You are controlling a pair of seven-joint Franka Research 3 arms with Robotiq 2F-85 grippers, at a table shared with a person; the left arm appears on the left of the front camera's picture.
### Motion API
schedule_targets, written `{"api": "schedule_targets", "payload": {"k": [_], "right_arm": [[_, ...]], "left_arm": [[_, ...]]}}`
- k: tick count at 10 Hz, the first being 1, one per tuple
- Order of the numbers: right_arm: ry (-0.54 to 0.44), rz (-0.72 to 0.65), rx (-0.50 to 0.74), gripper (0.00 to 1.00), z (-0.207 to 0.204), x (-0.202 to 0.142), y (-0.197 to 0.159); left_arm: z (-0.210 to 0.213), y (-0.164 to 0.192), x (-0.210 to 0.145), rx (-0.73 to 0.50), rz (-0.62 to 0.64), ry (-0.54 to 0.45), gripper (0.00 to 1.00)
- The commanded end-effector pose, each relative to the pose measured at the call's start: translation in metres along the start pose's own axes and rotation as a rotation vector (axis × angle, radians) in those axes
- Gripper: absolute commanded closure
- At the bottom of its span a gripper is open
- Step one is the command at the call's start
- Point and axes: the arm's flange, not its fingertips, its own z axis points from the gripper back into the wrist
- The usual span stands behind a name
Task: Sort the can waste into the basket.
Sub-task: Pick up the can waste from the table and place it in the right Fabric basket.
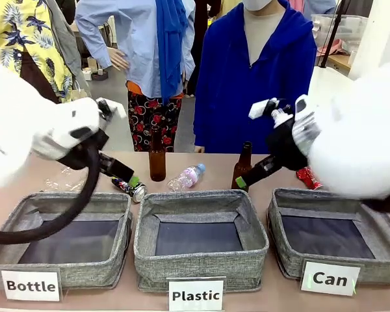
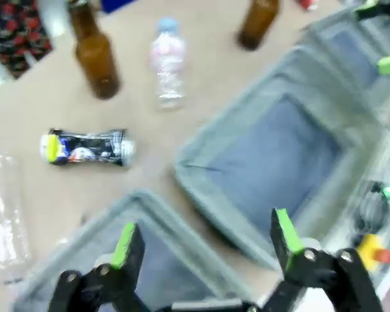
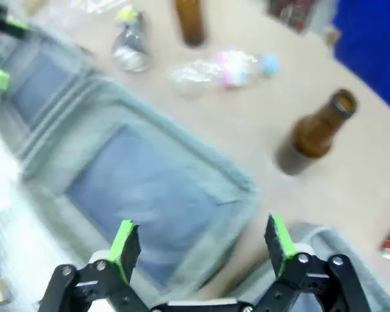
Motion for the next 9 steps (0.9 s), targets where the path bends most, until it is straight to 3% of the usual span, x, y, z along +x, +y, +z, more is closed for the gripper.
{"api": "schedule_targets", "payload": {"k": [1,3,6,9], "right_arm": [[0.013,-0.238,0.192,0.0,0.059,0.0,-0.005],[0.006,-0.356,0.454,0.0,0.109,-0.019,-0.027],[-0.137,-0.487,0.607,0.0,0.165,-0.08,-0.112],[-0.403,-0.69,0.603,0.0,0.212,-0.177,-0.189]], "left_arm": [[0.067,0.001,-0.043,-0.291,0.114,0.043,0.0],[0.113,0.034,-0.073,-0.673,0.067,0.062,0.0],[0.136,0.09,-0.136,-0.781,0.202,-0.14,0.0],[0.129,0.152,-0.182,-0.825,0.462,-0.345,0.0]]}}
